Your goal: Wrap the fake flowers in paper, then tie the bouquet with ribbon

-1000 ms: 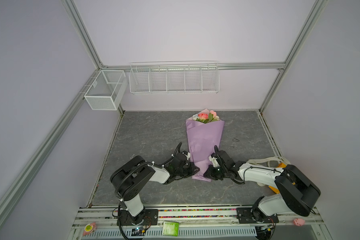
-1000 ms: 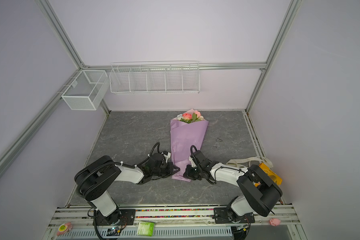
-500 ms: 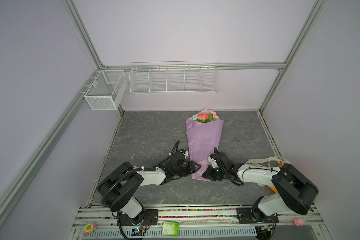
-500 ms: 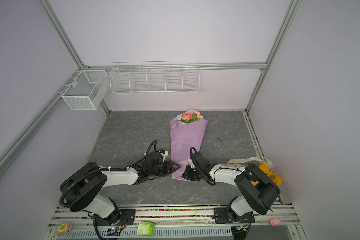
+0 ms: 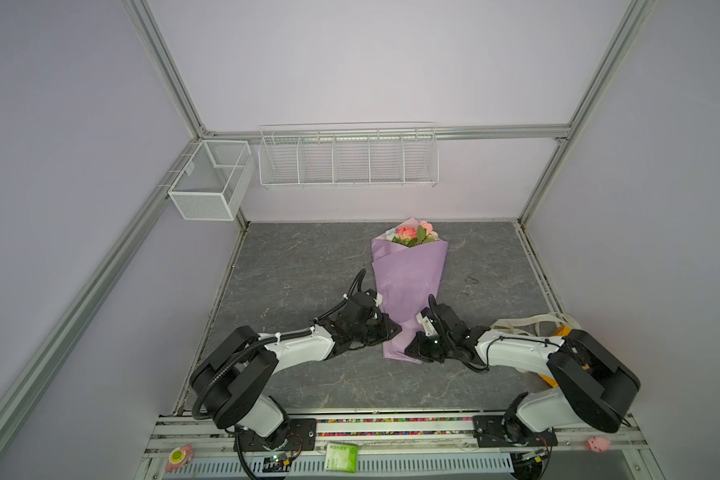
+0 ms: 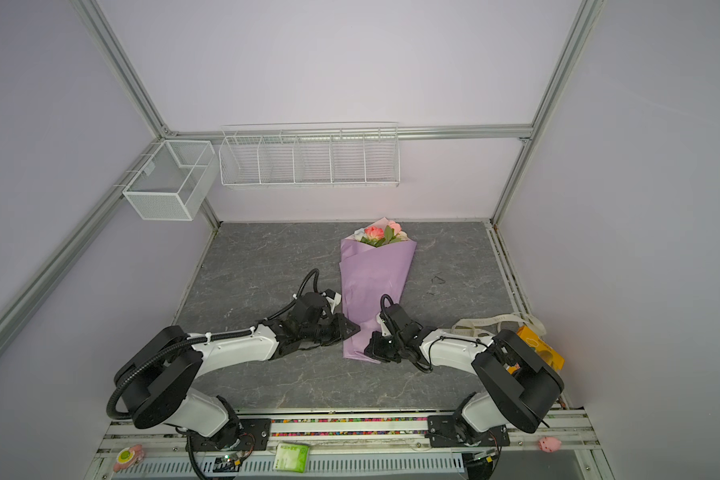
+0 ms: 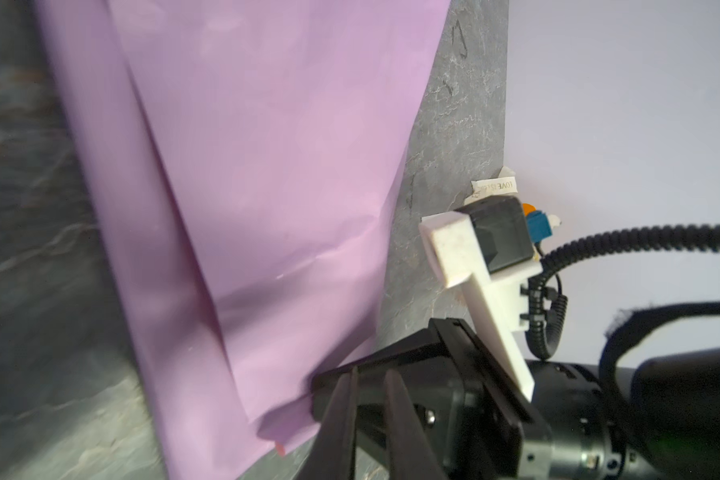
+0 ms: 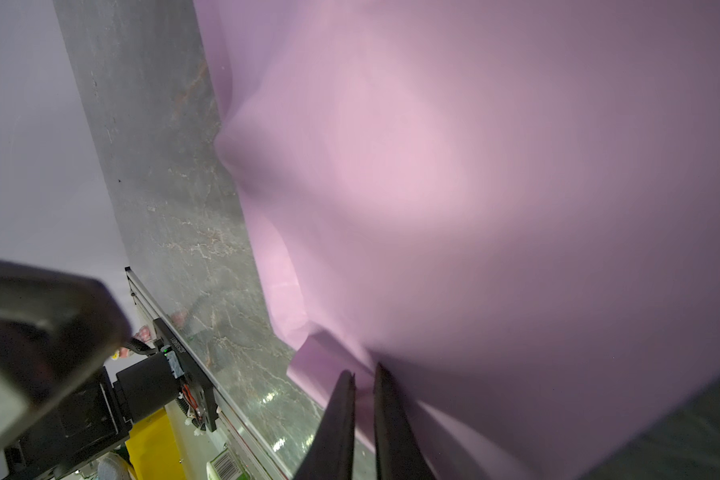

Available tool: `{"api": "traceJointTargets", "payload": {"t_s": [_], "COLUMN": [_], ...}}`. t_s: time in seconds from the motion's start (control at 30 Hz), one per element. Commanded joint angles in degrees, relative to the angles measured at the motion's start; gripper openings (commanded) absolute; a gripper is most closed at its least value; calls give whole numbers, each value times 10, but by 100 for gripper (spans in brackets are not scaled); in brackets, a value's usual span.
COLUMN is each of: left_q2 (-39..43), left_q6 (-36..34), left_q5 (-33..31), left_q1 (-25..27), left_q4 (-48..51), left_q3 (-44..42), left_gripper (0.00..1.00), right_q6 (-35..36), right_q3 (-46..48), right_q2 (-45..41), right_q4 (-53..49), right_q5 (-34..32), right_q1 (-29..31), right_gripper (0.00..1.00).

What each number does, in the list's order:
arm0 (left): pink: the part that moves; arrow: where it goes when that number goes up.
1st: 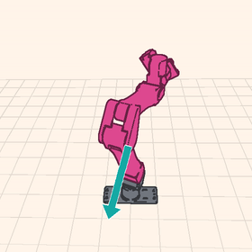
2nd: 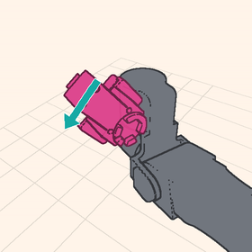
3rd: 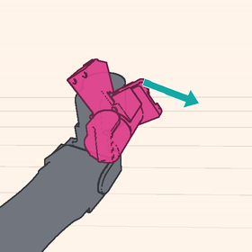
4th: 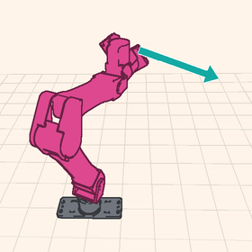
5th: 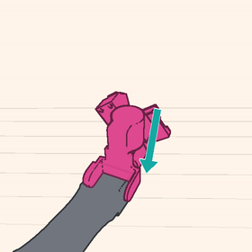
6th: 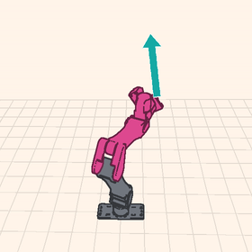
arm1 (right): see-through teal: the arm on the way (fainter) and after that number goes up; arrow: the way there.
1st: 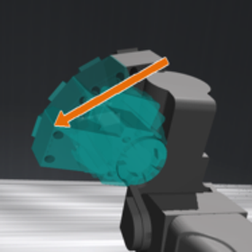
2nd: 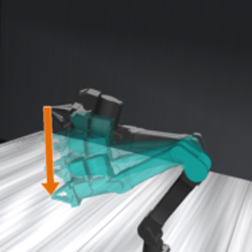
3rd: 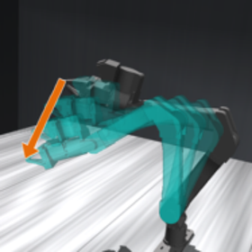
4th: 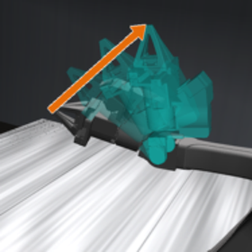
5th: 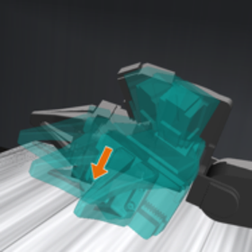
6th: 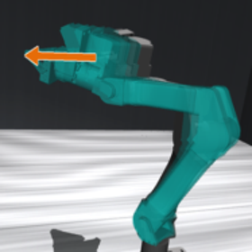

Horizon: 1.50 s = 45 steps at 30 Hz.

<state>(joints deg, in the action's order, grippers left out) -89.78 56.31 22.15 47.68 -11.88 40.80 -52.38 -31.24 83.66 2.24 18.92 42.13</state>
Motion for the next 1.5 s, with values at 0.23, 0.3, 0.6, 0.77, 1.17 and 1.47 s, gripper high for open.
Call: {"api": "traceJointTargets", "payload": {"t_s": [0.23,0.3,0.6,0.77,1.17,1.47], "left_q2": [-123,-131,-99,-72,-23,-88], "left_q6": [47,53,21,-28,-90,-163], "left_q5": [20,19,30,25,35,80], "left_q1": [5,5,5,6,22,57], "left_q4": [-84,-97,-61,9,82,177], "left_q3": [7,-6,-19,5,76,177], "left_gripper": [4,4,7,9,15,19], "right_q6": [41,51,95,100,77,83], "right_q3": [-16,-15,-114,-149,-111,-115], "right_q2": [-63,-84,-9,66,134,122], "right_q4": [-77,-79,-62,-60,5,-9], "right_q5": [-8,6,120,109,108,102], "right_q1": [-44,-82,-207,-220,-232,-231], "right_gripper": [16,18,18,16,13,14]}}
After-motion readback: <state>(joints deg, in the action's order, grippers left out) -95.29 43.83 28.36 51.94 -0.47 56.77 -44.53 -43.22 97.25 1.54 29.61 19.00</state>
